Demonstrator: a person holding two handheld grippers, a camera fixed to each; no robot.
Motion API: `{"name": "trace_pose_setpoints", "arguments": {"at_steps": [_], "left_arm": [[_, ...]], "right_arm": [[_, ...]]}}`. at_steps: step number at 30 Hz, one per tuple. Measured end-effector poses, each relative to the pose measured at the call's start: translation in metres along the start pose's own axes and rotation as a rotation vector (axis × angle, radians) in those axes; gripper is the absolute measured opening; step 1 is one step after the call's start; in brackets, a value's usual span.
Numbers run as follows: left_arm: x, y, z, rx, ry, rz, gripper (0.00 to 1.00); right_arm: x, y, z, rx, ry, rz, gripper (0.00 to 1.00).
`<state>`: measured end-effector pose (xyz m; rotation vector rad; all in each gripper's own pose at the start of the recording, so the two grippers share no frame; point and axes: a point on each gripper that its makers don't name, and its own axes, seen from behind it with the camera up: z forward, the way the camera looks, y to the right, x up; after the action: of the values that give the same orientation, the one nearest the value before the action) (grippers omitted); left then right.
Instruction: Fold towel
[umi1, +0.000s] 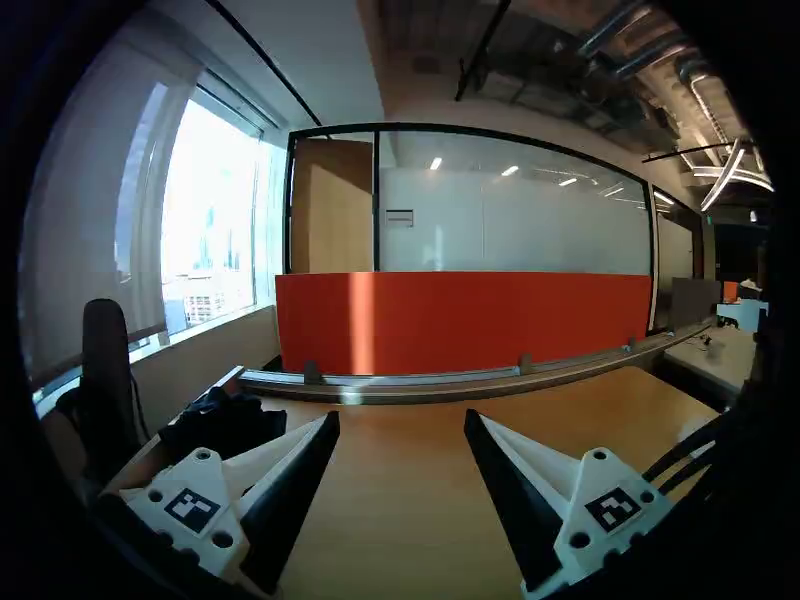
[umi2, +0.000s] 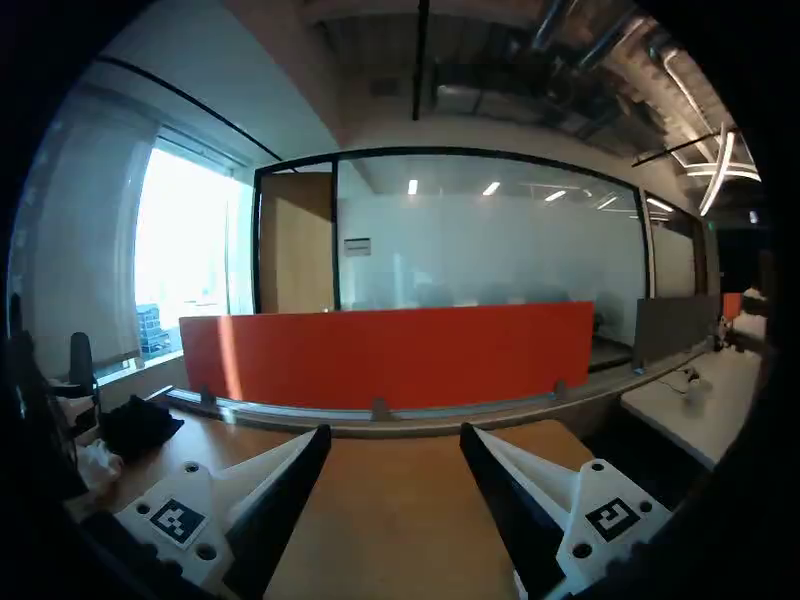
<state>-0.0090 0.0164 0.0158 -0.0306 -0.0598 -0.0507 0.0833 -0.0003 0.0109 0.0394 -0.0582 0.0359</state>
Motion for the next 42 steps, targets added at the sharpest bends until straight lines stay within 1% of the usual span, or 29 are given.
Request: {"name": "trace_pose_setpoints", "arguments": {"at_steps": [6, 11, 14, 20, 23, 29, 32, 38, 42], "left_arm": [[-0.006, -0.001, -0.001, 0.007, 0.03, 0.005, 0.92], [-0.024, 0.0, 0.001, 0.008, 0.049, 0.023, 0.92], [-0.036, -0.003, 0.003, 0.015, 0.061, 0.029, 0.92], [-0.065, -0.004, 0.011, 0.012, 0.075, 0.029, 0.92], [-0.081, -0.007, 0.014, 0.015, 0.083, 0.022, 0.92], [-0.11, -0.017, 0.016, 0.036, 0.096, 0.009, 0.92], [-0.123, -0.019, 0.016, 0.048, 0.101, 0.0, 0.92], [-0.147, -0.016, 0.018, 0.04, 0.11, -0.02, 0.92], [-0.158, -0.015, 0.018, 0.039, 0.113, -0.007, 0.92]], "right_arm": [[0.001, -0.011, -0.002, 0.011, 0.0, 0.013, 1.0], [0.0, -0.018, -0.005, 0.015, 0.014, 0.019, 1.0], [-0.007, -0.02, -0.005, 0.018, 0.019, 0.011, 1.0], [-0.029, -0.023, 0.001, 0.015, -0.005, -0.019, 1.0], [-0.04, -0.027, 0.005, 0.014, -0.005, -0.024, 1.0], [-0.067, -0.033, 0.013, 0.016, -0.023, -0.036, 1.0], [-0.074, -0.036, 0.017, 0.021, -0.021, -0.047, 1.0], [-0.087, -0.035, 0.022, 0.021, -0.009, -0.052, 1.0], [-0.097, -0.031, 0.023, 0.016, -0.016, -0.053, 1.0]]}}
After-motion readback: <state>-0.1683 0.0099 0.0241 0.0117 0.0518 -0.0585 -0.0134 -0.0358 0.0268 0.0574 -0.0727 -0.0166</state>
